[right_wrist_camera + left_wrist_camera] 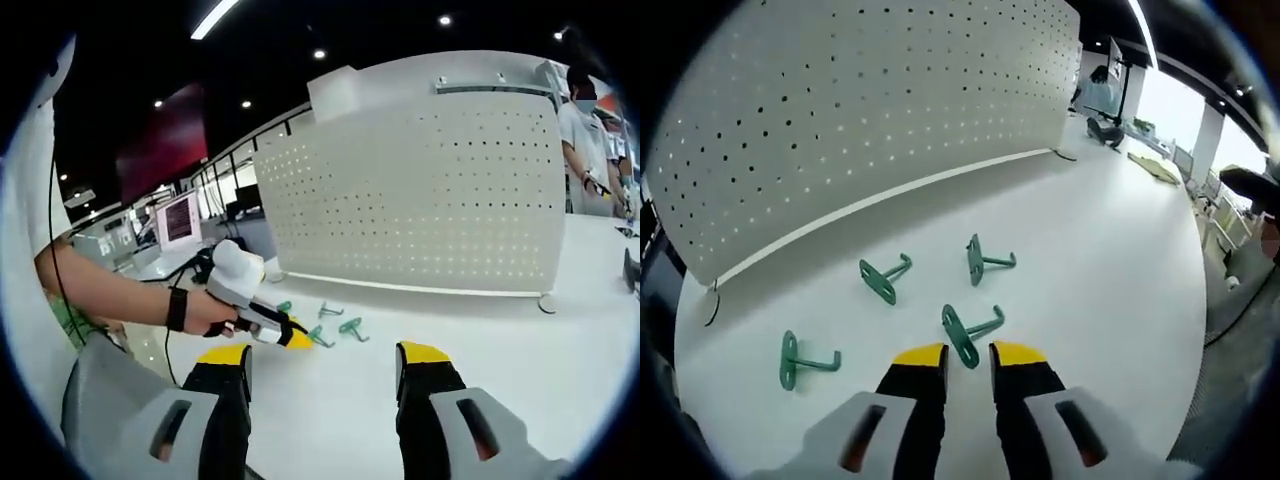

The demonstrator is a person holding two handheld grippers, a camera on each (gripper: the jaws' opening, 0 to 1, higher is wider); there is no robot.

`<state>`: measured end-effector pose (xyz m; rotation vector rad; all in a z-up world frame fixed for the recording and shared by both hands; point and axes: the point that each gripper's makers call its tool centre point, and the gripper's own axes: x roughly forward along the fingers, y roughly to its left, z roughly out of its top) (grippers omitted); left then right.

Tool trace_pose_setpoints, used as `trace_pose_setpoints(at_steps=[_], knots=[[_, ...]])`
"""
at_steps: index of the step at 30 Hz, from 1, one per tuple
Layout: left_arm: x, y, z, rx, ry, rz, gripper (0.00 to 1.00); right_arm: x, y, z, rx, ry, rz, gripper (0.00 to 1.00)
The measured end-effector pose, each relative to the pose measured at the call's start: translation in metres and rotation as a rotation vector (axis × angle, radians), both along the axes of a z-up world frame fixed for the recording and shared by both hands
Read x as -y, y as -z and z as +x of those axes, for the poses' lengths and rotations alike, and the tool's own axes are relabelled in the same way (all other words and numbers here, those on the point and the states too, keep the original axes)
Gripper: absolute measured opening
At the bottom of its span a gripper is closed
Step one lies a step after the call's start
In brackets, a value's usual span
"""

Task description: Insert the hook assembly into the mounting plate slot until the hook locks in place.

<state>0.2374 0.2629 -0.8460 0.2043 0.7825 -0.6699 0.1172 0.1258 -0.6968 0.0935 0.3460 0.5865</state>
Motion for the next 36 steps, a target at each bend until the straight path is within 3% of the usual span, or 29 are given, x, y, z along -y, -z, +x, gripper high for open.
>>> trace_pose_setpoints(at_steps=[22, 29, 36], knots=[[-0.002, 0.005, 0.001, -0.016, -0.015, 0.01, 0.05, -0.001, 0.001, 0.001, -0.004, -0.004, -0.004, 0.59], [-0.003, 0.002, -0.004, -0.042, -0.02, -0.024, 0.04, -0.002, 0.0, 0.001, 0.0, -0.01, -0.005, 0.58], [-0.006, -0.006, -0.008, -0.032, -0.037, -0.052, 0.04, -0.006, -0.001, 0.002, 0.004, -0.022, 0.001, 0.58]])
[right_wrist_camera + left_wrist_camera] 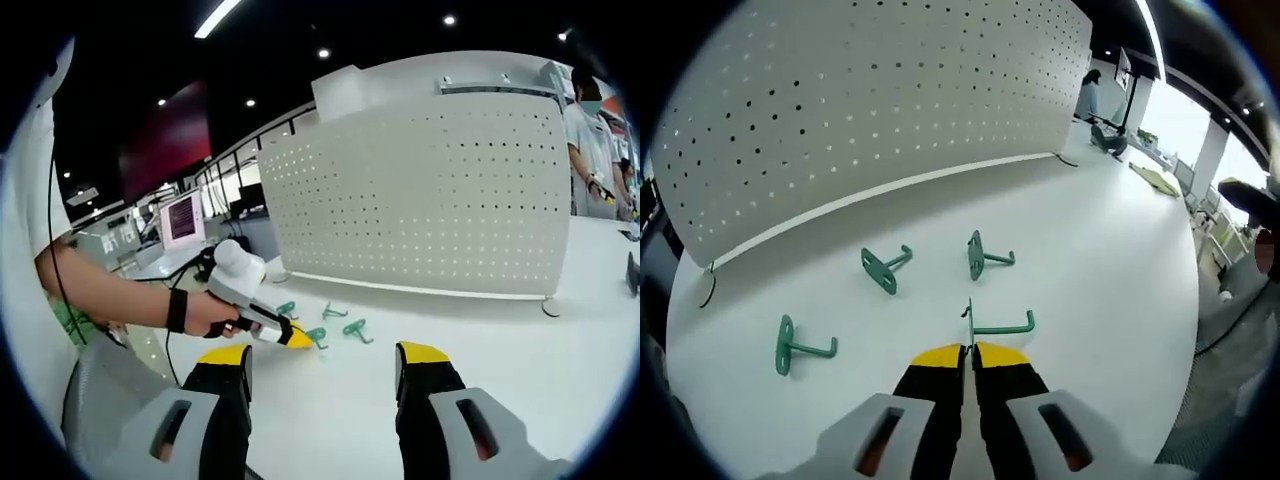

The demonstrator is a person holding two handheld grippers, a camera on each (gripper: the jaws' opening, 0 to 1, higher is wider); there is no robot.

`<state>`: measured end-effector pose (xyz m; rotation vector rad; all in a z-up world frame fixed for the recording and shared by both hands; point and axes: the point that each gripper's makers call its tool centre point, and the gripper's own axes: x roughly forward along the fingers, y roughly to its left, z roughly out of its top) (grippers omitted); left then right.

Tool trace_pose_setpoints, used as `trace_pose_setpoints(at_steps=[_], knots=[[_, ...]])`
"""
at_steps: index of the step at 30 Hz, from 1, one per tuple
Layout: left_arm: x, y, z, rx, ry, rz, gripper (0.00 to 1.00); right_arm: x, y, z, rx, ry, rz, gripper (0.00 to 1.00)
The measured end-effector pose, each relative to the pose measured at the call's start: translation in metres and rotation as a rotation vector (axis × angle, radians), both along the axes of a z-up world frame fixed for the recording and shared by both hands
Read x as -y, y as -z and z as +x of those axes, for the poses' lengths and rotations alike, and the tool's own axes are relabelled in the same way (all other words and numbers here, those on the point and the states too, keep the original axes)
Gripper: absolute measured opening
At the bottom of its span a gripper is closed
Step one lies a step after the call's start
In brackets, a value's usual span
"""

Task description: Insert the hook assembly into the mounting plate slot until the hook locks in place.

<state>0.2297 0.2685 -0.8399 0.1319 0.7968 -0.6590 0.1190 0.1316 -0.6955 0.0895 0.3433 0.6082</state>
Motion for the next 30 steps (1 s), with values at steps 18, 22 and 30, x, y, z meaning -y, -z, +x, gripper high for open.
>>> trace_pose_setpoints(at_steps=[18, 22, 30], knots=[[0.011, -0.031, -0.017, 0.016, 0.003, -0.154, 0.04, -0.006, -0.004, 0.001, -0.006, -0.022, 0.023, 0.57], [0.01, -0.037, -0.022, 0.023, 0.002, -0.168, 0.04, -0.01, -0.006, 0.001, 0.002, -0.032, 0.026, 0.57], [0.012, -0.054, -0.027, 0.051, 0.002, -0.219, 0.04, -0.017, -0.009, 0.0, 0.01, -0.053, 0.022, 0.56]])
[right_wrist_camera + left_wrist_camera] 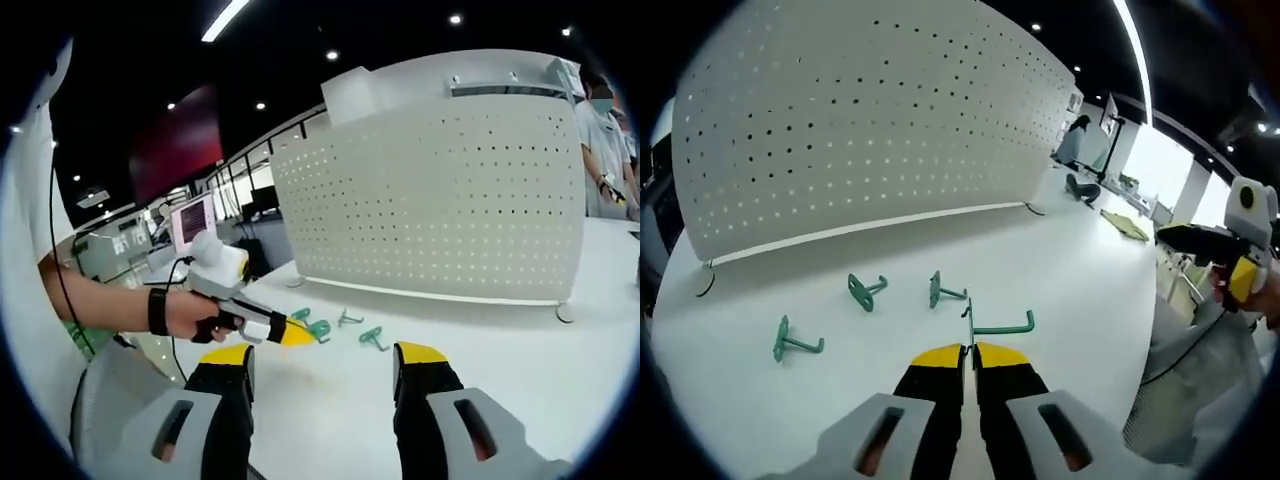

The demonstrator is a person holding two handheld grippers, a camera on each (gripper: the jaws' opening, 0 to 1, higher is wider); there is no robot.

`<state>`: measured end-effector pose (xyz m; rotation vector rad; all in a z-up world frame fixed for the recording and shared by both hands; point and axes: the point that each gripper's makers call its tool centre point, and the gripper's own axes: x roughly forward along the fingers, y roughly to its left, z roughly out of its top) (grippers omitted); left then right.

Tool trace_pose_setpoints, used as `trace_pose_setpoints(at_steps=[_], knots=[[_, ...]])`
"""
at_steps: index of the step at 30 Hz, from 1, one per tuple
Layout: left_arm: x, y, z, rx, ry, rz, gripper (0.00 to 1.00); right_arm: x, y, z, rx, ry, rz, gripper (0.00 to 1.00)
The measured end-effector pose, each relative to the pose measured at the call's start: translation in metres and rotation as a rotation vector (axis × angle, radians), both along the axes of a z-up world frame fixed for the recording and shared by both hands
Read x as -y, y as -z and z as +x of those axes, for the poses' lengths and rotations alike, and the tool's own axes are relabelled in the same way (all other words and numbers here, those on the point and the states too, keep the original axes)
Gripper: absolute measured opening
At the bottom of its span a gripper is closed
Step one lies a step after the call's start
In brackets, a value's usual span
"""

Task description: Insert the hook assembly into the mounting plate slot until the hook locks in place.

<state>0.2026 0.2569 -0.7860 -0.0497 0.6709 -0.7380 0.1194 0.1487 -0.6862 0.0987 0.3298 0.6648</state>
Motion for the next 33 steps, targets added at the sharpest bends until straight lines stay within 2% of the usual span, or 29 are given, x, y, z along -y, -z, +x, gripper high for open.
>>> trace_pose_setpoints(at_steps=[9, 14, 26, 33], knots=[[0.006, -0.02, -0.012, 0.04, 0.017, -0.043, 0.04, -0.002, -0.004, -0.002, 0.014, 0.001, 0.005, 0.53], [0.011, -0.039, -0.022, 0.082, 0.029, -0.084, 0.04, -0.006, -0.005, -0.003, 0.019, 0.006, 0.013, 0.51], [0.027, -0.071, -0.039, 0.149, 0.073, -0.147, 0.04, -0.017, -0.005, -0.002, 0.011, -0.006, 0.043, 0.49], [0.033, -0.077, -0.044, 0.169, 0.085, -0.162, 0.04, -0.02, -0.008, -0.001, 0.01, -0.016, 0.071, 0.42]])
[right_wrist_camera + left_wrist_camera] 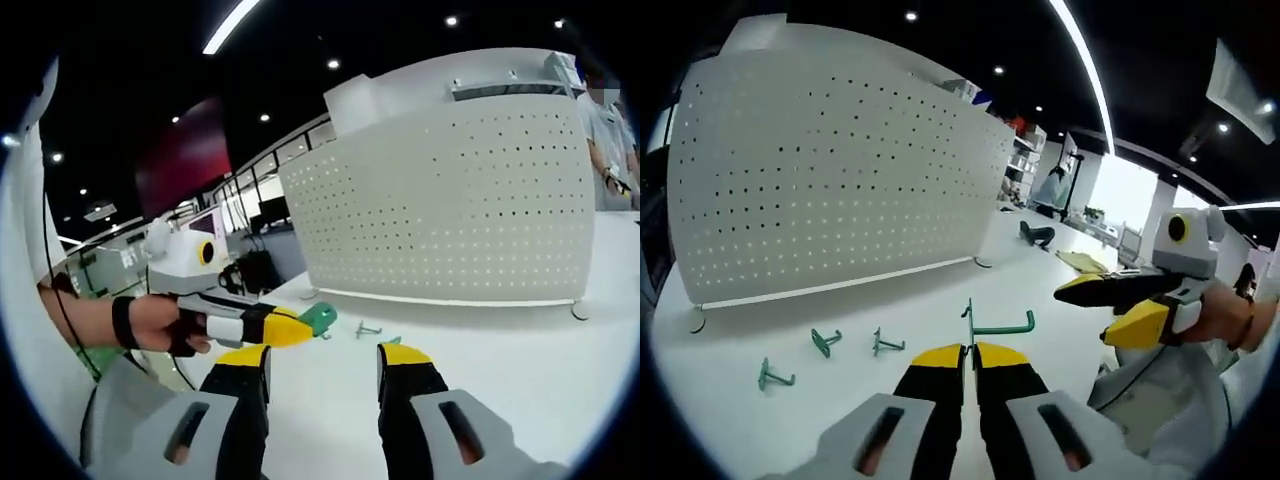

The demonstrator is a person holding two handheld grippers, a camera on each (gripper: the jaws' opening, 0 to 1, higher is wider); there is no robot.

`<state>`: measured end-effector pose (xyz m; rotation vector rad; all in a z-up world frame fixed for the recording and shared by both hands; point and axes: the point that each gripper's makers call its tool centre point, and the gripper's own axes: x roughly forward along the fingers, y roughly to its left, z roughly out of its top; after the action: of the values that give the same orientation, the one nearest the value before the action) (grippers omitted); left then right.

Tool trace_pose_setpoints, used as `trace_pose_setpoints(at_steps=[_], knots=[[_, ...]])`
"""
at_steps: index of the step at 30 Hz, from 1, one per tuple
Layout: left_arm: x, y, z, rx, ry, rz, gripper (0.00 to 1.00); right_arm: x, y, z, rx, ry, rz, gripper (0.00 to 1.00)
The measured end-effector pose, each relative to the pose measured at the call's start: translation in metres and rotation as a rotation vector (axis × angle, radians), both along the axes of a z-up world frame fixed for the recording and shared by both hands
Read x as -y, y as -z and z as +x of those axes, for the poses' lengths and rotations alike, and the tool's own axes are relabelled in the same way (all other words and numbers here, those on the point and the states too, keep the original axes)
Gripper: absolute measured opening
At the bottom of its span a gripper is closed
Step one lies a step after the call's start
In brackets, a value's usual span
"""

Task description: Insert the hook assembly into the mounting plate slot until the hook locks in place.

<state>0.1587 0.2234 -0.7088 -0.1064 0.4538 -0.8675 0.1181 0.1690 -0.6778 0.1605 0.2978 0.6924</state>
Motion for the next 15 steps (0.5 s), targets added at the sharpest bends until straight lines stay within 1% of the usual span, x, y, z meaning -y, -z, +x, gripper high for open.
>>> trace_pose_setpoints(at_steps=[2, 4, 5, 10, 15], knots=[[0.001, -0.002, -0.001, 0.004, 0.004, -0.01, 0.04, -0.002, -0.002, 0.0, 0.008, -0.005, 0.006, 0.41], [0.004, -0.007, -0.002, 0.002, 0.002, -0.041, 0.04, -0.003, -0.002, 0.0, 0.002, -0.007, 0.016, 0.39], [0.005, -0.009, -0.004, 0.013, 0.009, -0.039, 0.04, -0.004, -0.002, -0.001, 0.0, -0.008, 0.02, 0.37], [0.009, -0.013, -0.008, 0.026, 0.027, -0.058, 0.04, -0.009, -0.004, -0.003, -0.02, -0.027, 0.055, 0.24], [0.013, -0.018, -0.011, 0.049, 0.043, -0.07, 0.04, -0.011, -0.003, -0.003, -0.035, -0.03, 0.062, 0.22]])
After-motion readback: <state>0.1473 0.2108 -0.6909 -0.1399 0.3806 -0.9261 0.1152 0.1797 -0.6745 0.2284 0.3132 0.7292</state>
